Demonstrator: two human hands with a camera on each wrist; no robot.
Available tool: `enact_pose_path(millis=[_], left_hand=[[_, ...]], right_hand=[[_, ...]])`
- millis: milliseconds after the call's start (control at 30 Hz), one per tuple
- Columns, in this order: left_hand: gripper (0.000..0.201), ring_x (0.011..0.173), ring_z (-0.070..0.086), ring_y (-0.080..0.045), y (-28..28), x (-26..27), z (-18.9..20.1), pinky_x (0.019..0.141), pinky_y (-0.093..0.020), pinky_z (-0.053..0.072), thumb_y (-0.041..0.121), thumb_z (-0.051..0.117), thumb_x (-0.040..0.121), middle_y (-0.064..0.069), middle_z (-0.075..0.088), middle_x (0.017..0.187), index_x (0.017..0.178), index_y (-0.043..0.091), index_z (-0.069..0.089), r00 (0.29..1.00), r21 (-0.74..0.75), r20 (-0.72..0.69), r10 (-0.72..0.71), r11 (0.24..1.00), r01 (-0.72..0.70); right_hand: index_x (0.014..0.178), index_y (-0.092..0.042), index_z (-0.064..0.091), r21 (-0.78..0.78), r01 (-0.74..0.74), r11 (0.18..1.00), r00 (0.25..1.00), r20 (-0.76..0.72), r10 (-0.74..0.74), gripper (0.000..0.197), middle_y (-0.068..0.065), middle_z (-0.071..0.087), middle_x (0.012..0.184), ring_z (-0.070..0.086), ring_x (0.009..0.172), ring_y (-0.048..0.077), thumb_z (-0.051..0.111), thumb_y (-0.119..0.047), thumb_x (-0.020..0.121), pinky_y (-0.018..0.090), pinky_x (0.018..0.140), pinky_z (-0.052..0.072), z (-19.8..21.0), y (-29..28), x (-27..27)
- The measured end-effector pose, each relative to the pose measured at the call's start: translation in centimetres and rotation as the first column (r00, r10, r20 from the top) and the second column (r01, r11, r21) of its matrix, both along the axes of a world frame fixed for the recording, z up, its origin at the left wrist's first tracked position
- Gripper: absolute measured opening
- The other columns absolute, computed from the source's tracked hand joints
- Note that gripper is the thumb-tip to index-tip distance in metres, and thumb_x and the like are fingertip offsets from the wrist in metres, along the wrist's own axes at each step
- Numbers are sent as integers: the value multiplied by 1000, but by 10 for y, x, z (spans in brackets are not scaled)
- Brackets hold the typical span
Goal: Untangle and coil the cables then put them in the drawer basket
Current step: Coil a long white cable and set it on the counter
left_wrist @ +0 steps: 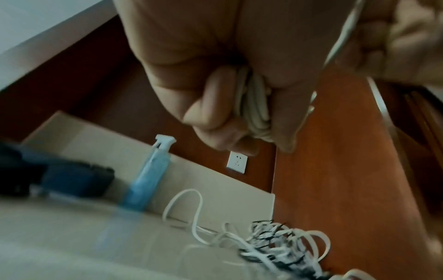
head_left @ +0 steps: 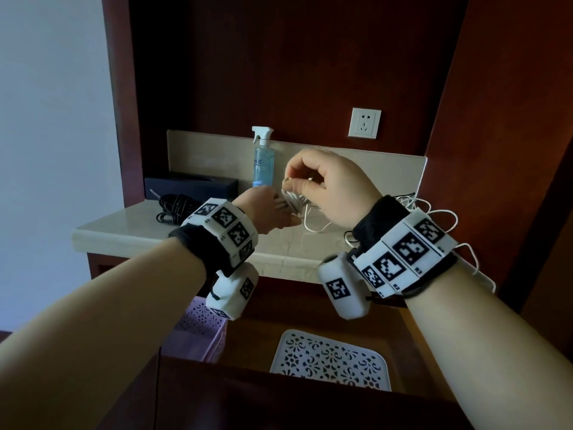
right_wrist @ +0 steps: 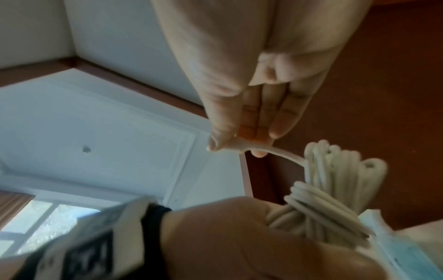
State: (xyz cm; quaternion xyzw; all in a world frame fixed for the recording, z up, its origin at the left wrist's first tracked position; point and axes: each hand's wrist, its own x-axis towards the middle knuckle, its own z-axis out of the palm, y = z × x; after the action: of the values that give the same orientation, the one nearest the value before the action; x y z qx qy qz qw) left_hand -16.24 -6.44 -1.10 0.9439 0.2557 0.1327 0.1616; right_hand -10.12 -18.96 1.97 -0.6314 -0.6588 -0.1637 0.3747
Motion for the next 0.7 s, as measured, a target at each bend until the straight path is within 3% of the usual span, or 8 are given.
enact_pose_path(millis=[67, 100, 167, 233, 367, 467, 567, 700], left_hand=[[20, 50, 54, -2, 3, -2, 0, 47, -13, 41, 24, 56, 93, -1, 61, 74, 102, 7, 54, 988, -306, 151, 34, 952, 14], [18, 45, 51, -4, 4, -4, -3, 44, -15, 39, 20, 61, 90, -3, 59, 69, 96, 5, 54, 982, -343, 187, 15, 938, 51], [26, 57, 53, -11, 13, -7, -5, 50, -20, 43, 15, 65, 87, -11, 64, 84, 107, 4, 52, 964, -439, 262, 37, 895, 85], [37, 61, 54, -13, 19, -10, -10, 54, -22, 45, 19, 67, 86, -11, 63, 87, 115, 7, 49, 970, -345, 244, -21, 932, 107], [36, 60, 57, -9, 21, -18, -10, 60, -22, 48, 26, 65, 87, -3, 63, 80, 115, 9, 51, 971, -271, 223, -90, 951, 151], [29, 55, 56, -5, 20, -23, -6, 53, -14, 45, 25, 61, 90, -2, 63, 75, 112, 10, 51, 966, -309, 236, -100, 935, 172], [22, 58, 58, -10, 20, -26, -1, 52, -15, 47, 28, 56, 93, -4, 63, 72, 97, 7, 52, 960, -347, 268, -81, 921, 175], [18, 55, 58, -8, 21, -28, -5, 52, -15, 48, 22, 52, 96, -5, 59, 73, 86, 7, 54, 930, -511, 367, -18, 831, 218]], right_hand=[[92, -13, 65, -67, -29, 997, 999, 14, 30, 8, -8, 54, 89, 53, 80, 8, 65, -15, 84, 21, 76, 44, -5, 0, 7], [97, -13, 67, -92, -43, 995, 999, 11, 45, 12, -7, 55, 95, 54, 85, 11, 64, -15, 85, 20, 80, 45, -9, -1, 12], [110, -14, 66, -77, -52, 996, 999, 12, 53, 22, -9, 55, 105, 53, 94, 7, 57, -11, 90, 8, 85, 40, -15, -5, 24], [118, -15, 62, -9, -21, 1000, 999, 25, 21, 29, -9, 55, 112, 50, 103, 2, 49, -6, 93, 0, 88, 32, -17, -8, 38], [134, -28, 46, -152, 45, 987, 999, -3, -46, 42, -5, 44, 134, 44, 113, 3, 52, -20, 93, 12, 97, 33, -12, -6, 58], [142, -39, 25, -375, 105, 921, 985, 165, -45, 63, -8, 31, 145, 38, 119, 3, 58, -32, 89, 19, 99, 32, -15, 1, 59], [145, -39, 11, -440, 175, 881, 948, 317, -30, 67, -3, 41, 120, 48, 99, 9, 52, -32, 93, 22, 83, 39, -22, 11, 57], [147, -36, 11, -513, 93, 853, 982, 188, 6, 62, -10, 33, 96, 37, 72, -5, 45, -34, 95, 16, 75, 30, -26, 22, 56]])
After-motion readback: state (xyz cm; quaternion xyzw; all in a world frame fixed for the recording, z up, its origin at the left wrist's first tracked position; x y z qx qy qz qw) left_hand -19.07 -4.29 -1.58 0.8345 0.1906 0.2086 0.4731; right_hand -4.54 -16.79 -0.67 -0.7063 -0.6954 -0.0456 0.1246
